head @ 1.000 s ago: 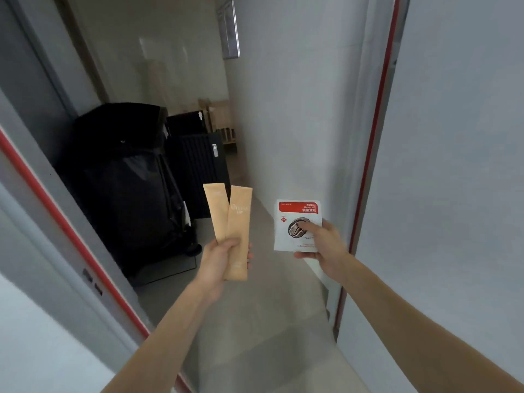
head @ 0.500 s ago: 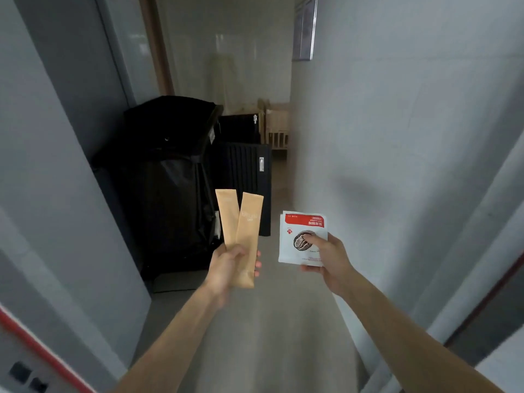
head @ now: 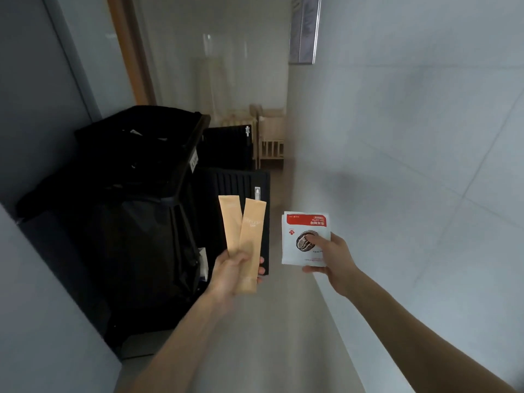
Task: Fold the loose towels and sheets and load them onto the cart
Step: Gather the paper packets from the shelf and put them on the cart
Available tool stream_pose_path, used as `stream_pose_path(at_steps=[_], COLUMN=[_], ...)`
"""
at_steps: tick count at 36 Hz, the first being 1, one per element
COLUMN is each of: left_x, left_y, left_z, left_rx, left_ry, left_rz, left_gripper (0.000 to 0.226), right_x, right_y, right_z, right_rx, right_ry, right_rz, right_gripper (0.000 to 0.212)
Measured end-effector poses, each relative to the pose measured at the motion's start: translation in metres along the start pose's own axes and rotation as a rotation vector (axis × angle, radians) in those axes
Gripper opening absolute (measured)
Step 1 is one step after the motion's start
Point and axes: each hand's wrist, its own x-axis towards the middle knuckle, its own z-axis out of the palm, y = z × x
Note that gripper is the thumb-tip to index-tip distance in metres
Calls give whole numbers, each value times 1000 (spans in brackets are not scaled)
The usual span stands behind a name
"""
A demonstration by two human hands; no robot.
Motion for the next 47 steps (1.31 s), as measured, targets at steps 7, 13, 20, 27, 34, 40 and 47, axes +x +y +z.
stream_pose_path(at_steps=[7,13,20,27,34,40,47], left_x=[100,185,291,378,475,580,720], left_y=[23,51,90,105,131,161,196], left_z=[4,14,30,35,29,24,40], left_rx=[56,81,69,30,6,-57,-107], left_ry=[68,111,209,292,332,308,249], left_rz=[38,80,126,130,157,205,174], left_gripper=[34,29,27,30,28,29,29], right_x=[119,238,368,467,567,661,779], right_y=[-1,-7,-33,-42,-39,-52,-91], right_z=[13,35,69,99,132,158,175], right_rx=[5,39,18,-7,-20,-41,-78], right_ry=[-31,-113,-263,-379,-403,-385,-307], right_rz=[12,44,70,83,112,59,20], right_gripper=[11,15,13,18,18,18,16])
